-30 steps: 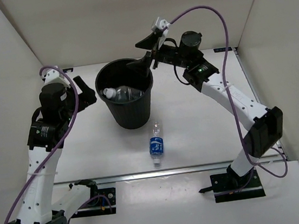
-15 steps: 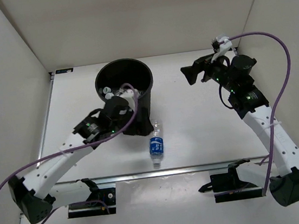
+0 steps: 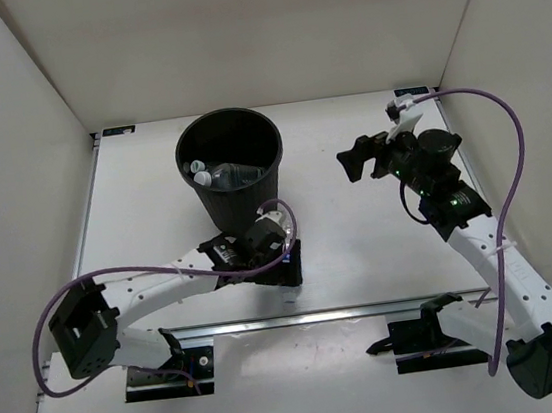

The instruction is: Put the plastic bottles in the bin

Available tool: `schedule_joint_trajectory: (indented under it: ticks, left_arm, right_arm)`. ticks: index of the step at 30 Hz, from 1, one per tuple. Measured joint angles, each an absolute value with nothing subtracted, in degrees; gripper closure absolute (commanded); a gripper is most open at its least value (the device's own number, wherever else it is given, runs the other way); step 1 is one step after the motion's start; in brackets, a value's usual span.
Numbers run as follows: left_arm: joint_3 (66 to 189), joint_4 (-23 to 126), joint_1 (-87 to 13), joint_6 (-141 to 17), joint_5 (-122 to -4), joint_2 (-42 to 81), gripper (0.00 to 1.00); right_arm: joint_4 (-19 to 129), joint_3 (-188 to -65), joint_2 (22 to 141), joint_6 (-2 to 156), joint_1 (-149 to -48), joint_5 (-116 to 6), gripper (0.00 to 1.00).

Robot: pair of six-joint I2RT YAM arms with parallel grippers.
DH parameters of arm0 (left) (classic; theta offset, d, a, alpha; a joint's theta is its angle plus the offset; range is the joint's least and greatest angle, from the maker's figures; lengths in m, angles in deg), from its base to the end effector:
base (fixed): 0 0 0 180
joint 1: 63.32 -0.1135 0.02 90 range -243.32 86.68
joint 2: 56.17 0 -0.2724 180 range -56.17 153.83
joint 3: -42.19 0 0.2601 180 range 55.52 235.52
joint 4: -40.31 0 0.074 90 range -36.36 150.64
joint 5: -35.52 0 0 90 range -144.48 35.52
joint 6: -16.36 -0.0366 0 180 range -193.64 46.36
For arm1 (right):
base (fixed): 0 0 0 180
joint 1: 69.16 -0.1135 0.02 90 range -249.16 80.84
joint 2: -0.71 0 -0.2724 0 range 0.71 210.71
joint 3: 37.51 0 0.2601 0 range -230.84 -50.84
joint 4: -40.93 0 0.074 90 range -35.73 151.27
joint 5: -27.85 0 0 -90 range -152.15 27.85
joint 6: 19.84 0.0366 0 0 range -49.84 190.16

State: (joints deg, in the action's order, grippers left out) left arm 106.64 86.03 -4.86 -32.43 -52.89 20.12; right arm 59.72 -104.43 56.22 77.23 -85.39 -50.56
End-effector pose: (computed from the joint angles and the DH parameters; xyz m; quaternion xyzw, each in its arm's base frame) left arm 0.1417 -0.2290 0.2314 0.1402 0.9498 -0.2048 0.1903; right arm 0.2184 0.0712 0.3754 -0.1261 0.7396 0.2069 0.6279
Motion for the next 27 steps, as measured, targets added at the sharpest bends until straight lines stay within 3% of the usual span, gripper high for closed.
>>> schedule_joint_trajectory:
  ticks: [6, 13, 17, 20, 27]
  left_arm:
    - [104.67, 82.64, -4.14, -29.18, -42.77, 25.94, 0.01]
    - [105.76, 78.57, -1.91, -28.35, -38.64, 34.59, 0.02]
    - [108.06, 77.89, -1.45, -28.37, -37.57, 37.96, 0.17]
    - [108.87, 77.13, -1.48, -28.76, -37.22, 38.33, 0.39]
    - [113.85, 78.77, -1.61, -31.01, -37.00, 39.12, 0.42]
  right_arm:
    - [59.74, -101.91, 53.01, 78.17, -85.83, -51.41, 0.01]
    - [59.85, -100.21, 50.95, 79.22, -83.31, -51.17, 0.01]
    - [59.85, -98.96, 49.82, 79.24, -82.87, -51.13, 0.01]
    - [59.90, -98.07, 49.05, 79.30, -82.81, -51.10, 0.00]
    - [60.01, -97.54, 48.20, 79.70, -81.34, -50.51, 0.01]
